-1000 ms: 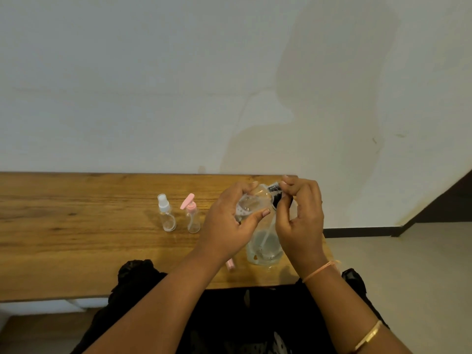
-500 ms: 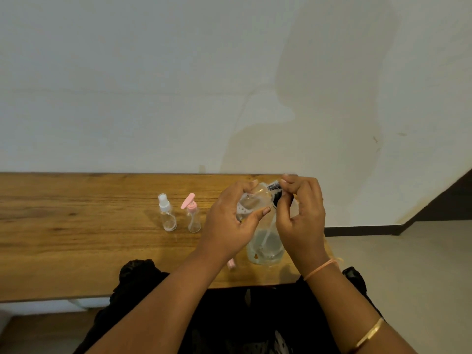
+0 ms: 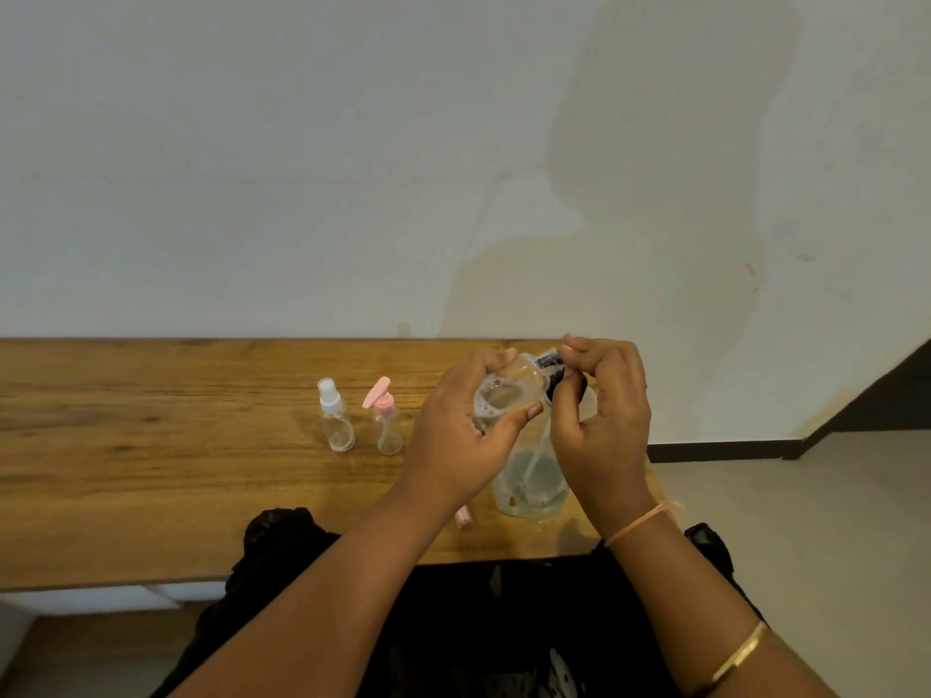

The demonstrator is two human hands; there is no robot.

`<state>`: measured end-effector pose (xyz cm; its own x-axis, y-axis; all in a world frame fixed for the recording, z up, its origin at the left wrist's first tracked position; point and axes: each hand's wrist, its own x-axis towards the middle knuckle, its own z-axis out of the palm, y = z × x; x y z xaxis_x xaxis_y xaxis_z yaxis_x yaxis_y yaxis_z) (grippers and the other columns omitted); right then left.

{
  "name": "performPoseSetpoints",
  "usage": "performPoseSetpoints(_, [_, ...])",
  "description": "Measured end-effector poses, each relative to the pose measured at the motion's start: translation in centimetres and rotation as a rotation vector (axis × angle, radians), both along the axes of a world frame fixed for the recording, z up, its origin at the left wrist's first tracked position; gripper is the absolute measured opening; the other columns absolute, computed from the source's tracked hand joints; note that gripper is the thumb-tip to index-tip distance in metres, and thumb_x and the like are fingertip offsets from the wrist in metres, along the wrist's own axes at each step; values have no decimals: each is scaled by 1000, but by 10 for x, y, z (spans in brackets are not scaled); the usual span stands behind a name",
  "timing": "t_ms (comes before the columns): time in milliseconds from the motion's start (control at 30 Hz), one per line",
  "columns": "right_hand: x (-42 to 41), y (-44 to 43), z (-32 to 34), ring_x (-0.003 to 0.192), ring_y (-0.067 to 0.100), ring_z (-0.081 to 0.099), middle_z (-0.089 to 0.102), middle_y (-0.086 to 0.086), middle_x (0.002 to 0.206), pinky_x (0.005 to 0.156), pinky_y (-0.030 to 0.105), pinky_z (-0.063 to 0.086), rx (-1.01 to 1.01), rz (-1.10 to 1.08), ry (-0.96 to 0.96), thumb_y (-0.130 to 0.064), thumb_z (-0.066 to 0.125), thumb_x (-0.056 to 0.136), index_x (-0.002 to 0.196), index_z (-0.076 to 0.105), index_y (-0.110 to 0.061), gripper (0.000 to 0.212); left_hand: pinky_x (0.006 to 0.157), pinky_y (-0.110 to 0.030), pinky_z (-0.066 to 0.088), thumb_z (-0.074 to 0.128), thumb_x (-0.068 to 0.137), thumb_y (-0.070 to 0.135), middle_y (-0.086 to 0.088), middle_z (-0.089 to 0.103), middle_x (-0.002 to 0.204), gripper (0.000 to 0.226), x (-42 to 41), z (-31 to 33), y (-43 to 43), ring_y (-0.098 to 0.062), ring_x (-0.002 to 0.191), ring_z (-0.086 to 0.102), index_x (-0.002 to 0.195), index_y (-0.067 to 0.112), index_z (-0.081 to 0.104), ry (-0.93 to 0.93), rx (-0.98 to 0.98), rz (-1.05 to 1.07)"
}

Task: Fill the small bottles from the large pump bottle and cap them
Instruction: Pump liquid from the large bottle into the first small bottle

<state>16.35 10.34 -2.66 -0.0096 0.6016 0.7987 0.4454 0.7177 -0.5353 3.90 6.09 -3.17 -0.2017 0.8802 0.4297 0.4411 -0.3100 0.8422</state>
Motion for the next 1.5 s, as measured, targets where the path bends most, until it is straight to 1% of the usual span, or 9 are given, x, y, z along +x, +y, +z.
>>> performPoseSetpoints(167, [3,3,-3,97,0,47,51,2,99,85,4,39,-3,26,-33,-3,45,84,91,62,6,20,79,0,39,74,78,31,17,59,110,42,-2,-2,1,8,104,52,101,50,46,28,-26,1])
performPoseSetpoints(367, [-2,-7,2,97,-3,51,54,1,98,85,5,40,-5,8,93,-3,44,84,91,63,2,21,79,-3,41,71,77,36,12,60,109,42,3,-3,-2,3,104,55,113,40,50,-1,51,26])
performPoseSetpoints(500, [-2,-6,4,99,-9,51,54,0,98,83,5,40,-11,24,90,-4,45,84,91,63,1,21,76,-2,41,73,77,32,12,60,109,42,3,-2,-1,3,103,55,112,40,51,-25,65,24])
performPoseSetpoints(600, [2,-1,0,97,-4,51,53,1,99,85,5,40,-8,34,54,-3,46,84,91,63,3,20,79,-4,43,73,77,34,11,61,109,42,3,-4,2,0,105,57,112,39,51,-25,32,6])
performPoseSetpoints(700, [3,2,-3,98,2,50,53,2,99,88,7,41,2,32,7,-2,46,84,91,63,5,19,83,-6,43,74,78,33,12,61,113,38,1,-5,3,0,106,56,106,43,49,-12,4,2])
performPoseSetpoints(800, [3,1,-5,100,-4,50,53,1,99,87,8,41,-2,36,9,-3,46,85,91,62,3,18,80,-1,40,75,78,34,17,59,113,37,1,-5,2,3,107,55,98,48,47,0,-7,2])
performPoseSetpoints(1000, [-1,-6,3,96,5,53,55,3,98,86,7,41,18,17,63,-1,46,84,90,63,3,19,78,-1,40,66,75,48,19,58,109,42,3,-5,-1,4,106,54,114,41,51,-11,62,31])
performPoseSetpoints(1233, [4,-1,2,93,0,50,54,3,97,83,3,40,14,12,-1,-4,47,83,88,63,5,19,81,-2,40,71,78,36,14,59,111,43,2,-7,1,6,106,52,116,39,51,18,27,19])
performPoseSetpoints(1500, [4,-1,-1,97,1,50,53,1,97,87,6,41,27,18,4,-4,47,84,89,63,4,19,76,0,40,72,77,39,22,56,109,42,1,-4,-1,10,104,52,108,49,47,26,9,26])
